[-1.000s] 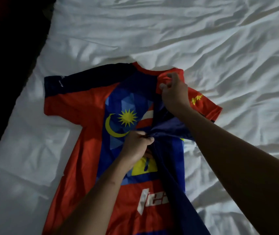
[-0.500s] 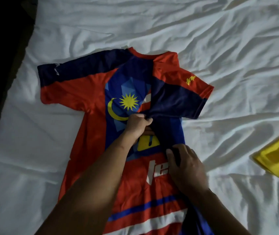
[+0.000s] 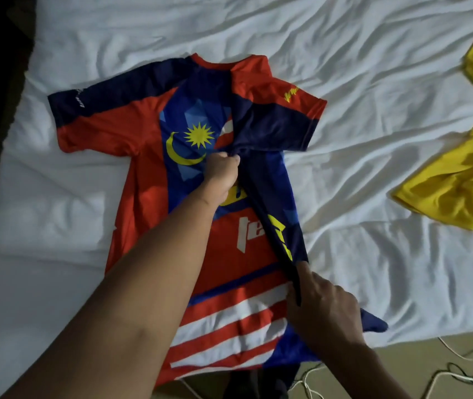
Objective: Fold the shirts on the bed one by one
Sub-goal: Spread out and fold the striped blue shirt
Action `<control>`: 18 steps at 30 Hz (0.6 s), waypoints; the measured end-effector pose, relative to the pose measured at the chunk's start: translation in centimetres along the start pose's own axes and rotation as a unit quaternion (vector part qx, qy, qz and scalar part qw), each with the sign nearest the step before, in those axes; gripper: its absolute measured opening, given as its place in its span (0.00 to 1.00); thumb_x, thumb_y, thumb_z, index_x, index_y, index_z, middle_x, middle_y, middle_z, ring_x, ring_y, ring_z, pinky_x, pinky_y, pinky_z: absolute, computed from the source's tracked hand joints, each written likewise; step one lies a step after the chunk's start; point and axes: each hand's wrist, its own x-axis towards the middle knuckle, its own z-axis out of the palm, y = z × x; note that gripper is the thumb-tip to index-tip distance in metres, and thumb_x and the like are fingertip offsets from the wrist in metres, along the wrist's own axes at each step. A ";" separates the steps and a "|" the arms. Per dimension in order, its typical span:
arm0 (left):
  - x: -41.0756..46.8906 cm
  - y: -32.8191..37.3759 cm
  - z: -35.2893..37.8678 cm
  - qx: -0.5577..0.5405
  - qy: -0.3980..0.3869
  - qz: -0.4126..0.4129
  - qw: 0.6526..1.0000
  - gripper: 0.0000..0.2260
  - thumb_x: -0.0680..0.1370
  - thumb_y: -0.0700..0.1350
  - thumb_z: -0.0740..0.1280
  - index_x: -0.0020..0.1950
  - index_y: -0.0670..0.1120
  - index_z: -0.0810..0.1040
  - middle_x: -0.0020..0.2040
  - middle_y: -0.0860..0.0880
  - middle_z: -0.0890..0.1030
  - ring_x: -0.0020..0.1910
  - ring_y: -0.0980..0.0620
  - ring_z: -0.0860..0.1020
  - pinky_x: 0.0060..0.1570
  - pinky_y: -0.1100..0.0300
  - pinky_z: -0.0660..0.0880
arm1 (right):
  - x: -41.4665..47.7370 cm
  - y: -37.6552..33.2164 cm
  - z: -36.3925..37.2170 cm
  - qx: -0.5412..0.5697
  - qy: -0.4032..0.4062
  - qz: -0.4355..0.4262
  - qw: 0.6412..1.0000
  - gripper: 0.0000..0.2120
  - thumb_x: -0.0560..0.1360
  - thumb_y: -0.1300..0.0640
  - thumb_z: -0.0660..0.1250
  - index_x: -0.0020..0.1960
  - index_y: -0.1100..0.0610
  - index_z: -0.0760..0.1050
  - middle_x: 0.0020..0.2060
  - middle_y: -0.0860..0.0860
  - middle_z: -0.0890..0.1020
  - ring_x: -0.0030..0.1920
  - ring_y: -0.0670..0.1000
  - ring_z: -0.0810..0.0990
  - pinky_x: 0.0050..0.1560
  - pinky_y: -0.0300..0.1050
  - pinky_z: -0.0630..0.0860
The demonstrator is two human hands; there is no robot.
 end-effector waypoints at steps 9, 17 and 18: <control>-18.1 -5.9 -1.5 0.043 0.020 0.000 0.999 0.06 0.77 0.48 0.71 0.49 0.46 0.80 0.41 0.48 0.80 0.41 0.43 0.82 0.48 0.40 0.82 | -5.5 -1.6 5.5 0.130 -0.038 -0.035 0.990 0.22 0.83 0.51 0.58 0.76 0.49 0.60 0.66 0.51 0.77 0.56 0.60 0.83 0.50 0.57 0.80; -29.6 -12.5 -1.4 0.186 0.063 -0.040 0.980 0.20 0.81 0.60 0.65 0.38 0.46 0.77 0.36 0.49 0.82 0.42 0.44 0.81 0.42 0.51 0.73 | -6.2 2.3 7.0 0.346 0.179 0.016 0.921 0.10 0.81 0.61 0.63 0.59 0.55 0.80 0.51 0.51 0.81 0.48 0.55 0.82 0.47 0.48 0.77; -30.3 -13.1 -0.9 0.191 0.058 -0.033 0.979 0.20 0.80 0.63 0.65 0.41 0.48 0.80 0.38 0.50 0.83 0.44 0.45 0.82 0.44 0.51 0.75 | -5.9 2.9 6.9 0.352 0.196 0.058 0.913 0.07 0.82 0.58 0.64 0.59 0.54 0.78 0.52 0.49 0.77 0.50 0.56 0.81 0.49 0.51 0.77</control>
